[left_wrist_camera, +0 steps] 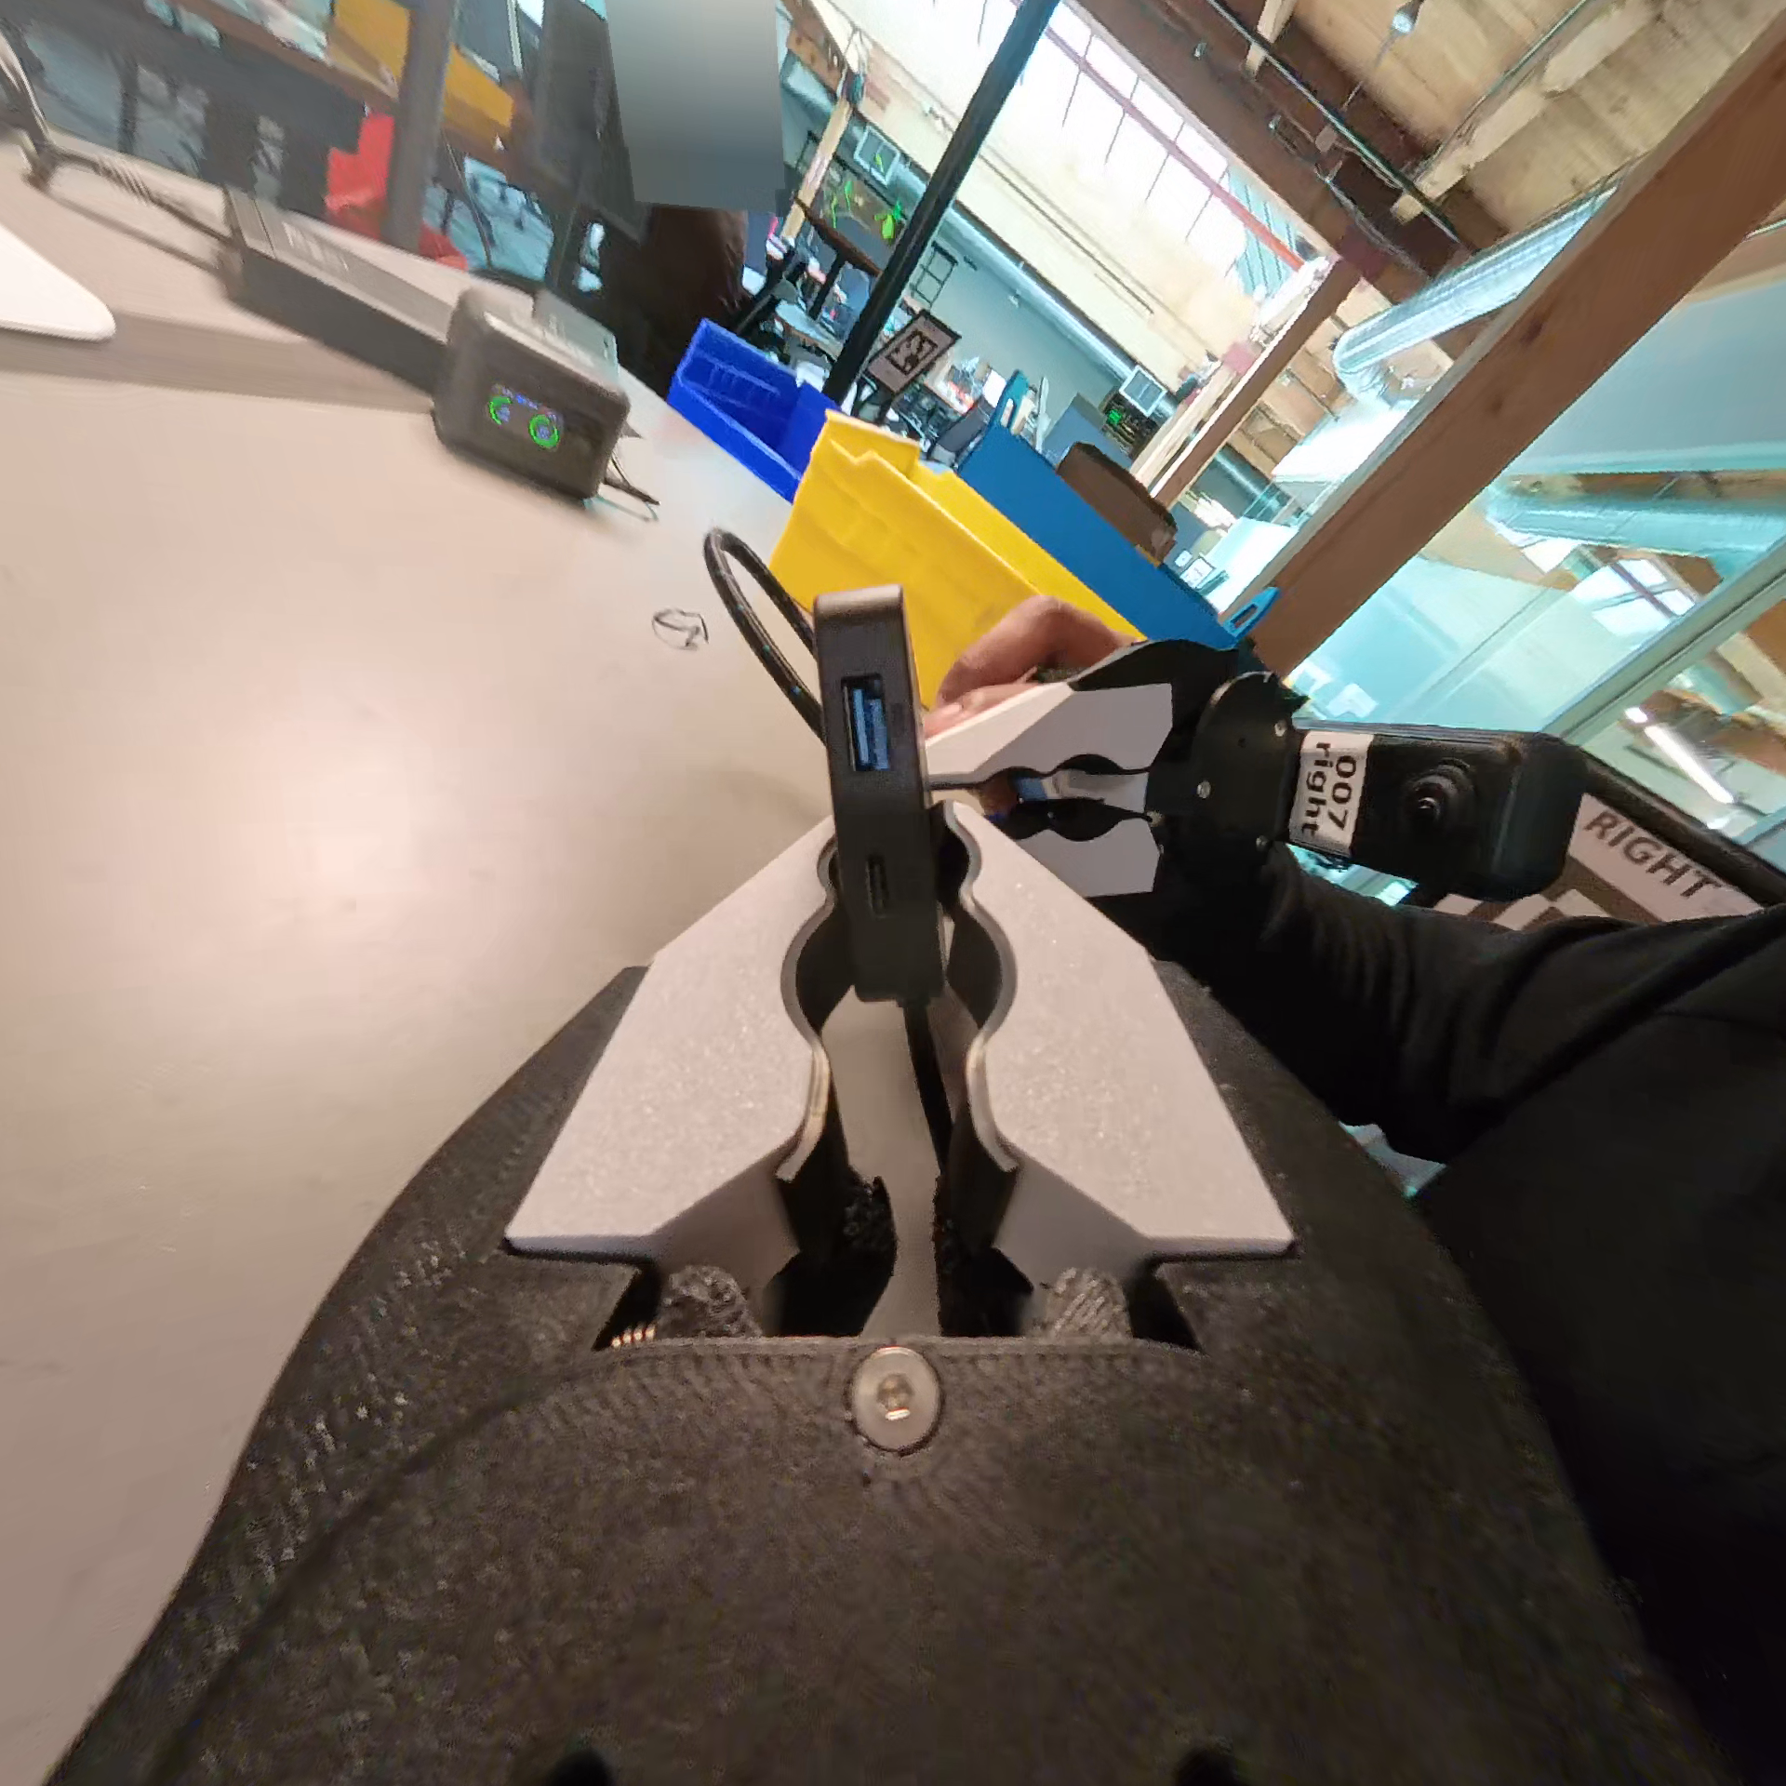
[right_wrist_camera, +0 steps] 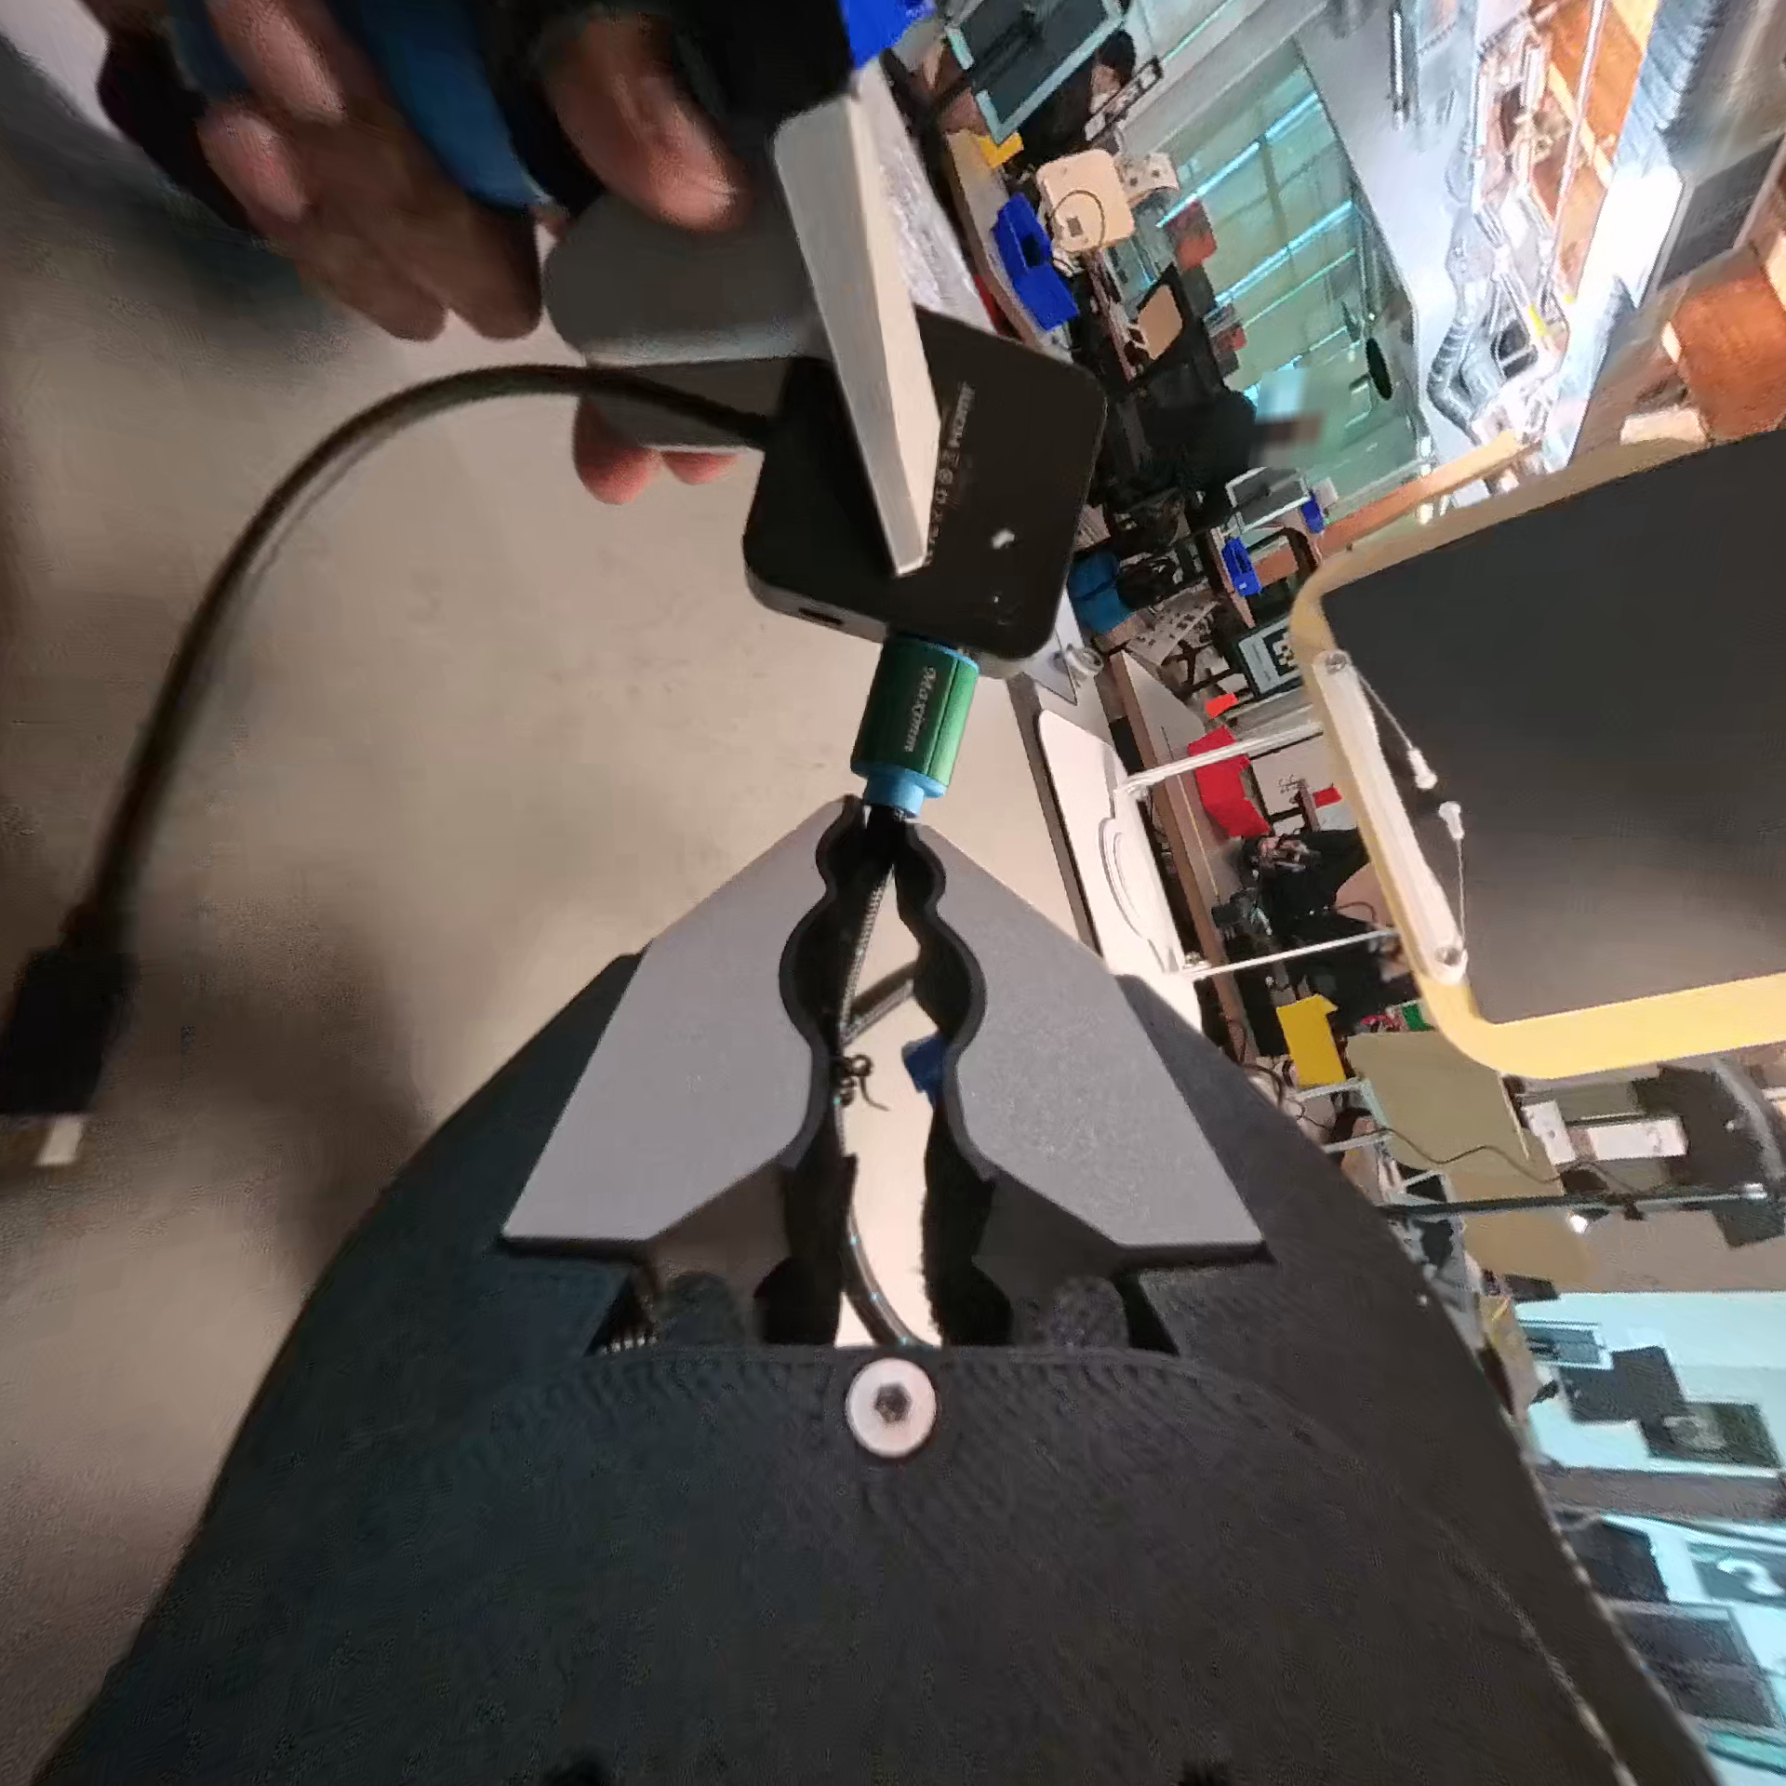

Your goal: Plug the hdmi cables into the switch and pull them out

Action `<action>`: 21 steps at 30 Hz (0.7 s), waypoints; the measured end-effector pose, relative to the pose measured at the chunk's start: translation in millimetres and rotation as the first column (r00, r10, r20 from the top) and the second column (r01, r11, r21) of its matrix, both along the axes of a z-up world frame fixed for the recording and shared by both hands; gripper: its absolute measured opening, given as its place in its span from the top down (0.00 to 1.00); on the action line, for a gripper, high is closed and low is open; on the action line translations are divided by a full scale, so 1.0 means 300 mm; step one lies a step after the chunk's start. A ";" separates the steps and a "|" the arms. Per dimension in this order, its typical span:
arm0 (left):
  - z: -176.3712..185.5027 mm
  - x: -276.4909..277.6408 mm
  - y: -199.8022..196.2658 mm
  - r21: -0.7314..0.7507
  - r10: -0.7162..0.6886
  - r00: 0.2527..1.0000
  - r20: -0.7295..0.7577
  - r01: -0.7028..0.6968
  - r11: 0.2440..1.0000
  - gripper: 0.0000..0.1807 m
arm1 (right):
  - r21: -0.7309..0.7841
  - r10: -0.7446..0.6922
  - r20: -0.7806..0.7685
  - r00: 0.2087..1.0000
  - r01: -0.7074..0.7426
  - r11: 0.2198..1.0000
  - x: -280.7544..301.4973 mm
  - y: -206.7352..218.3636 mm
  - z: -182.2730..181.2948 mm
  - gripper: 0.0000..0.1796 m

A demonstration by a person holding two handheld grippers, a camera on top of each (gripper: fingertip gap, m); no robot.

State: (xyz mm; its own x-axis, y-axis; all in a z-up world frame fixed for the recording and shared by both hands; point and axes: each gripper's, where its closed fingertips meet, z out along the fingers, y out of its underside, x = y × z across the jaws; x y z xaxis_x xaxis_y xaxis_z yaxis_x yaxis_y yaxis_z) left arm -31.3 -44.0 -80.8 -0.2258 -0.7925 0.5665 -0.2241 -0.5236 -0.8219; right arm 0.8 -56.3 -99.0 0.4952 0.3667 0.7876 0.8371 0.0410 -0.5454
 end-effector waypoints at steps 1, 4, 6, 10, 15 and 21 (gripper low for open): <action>-0.006 0.001 -0.009 -0.012 -0.020 1.000 -0.006 0.020 1.000 0.92 | 0.003 0.003 -0.007 1.000 -0.003 1.000 0.007 -0.003 0.007 0.95; 0.017 -0.002 -0.008 -0.014 -0.032 0.999 0.018 0.032 0.999 0.92 | -0.016 0.006 -0.055 0.998 -0.007 1.000 -0.010 -0.009 0.019 0.95; 0.011 -0.006 0.002 -0.041 -0.018 1.000 0.019 0.019 0.999 0.93 | -0.034 0.028 -0.022 0.999 -0.029 0.999 -0.023 -0.014 -0.006 0.96; 0.006 -0.009 -0.015 -0.054 -0.083 0.996 0.007 0.084 0.995 0.92 | -0.023 0.010 -0.047 0.999 -0.012 1.000 0.000 -0.012 0.016 0.96; -0.016 -0.008 -0.008 -0.070 -0.073 0.997 -0.016 0.072 0.995 0.92 | -0.061 0.006 -0.033 0.999 -0.008 0.998 0.008 -0.011 -0.013 0.96; -0.039 -0.008 0.001 -0.061 -0.074 0.996 -0.041 0.072 0.996 0.93 | -0.184 0.046 -0.101 0.994 -0.064 0.981 -0.031 -0.036 -0.060 0.96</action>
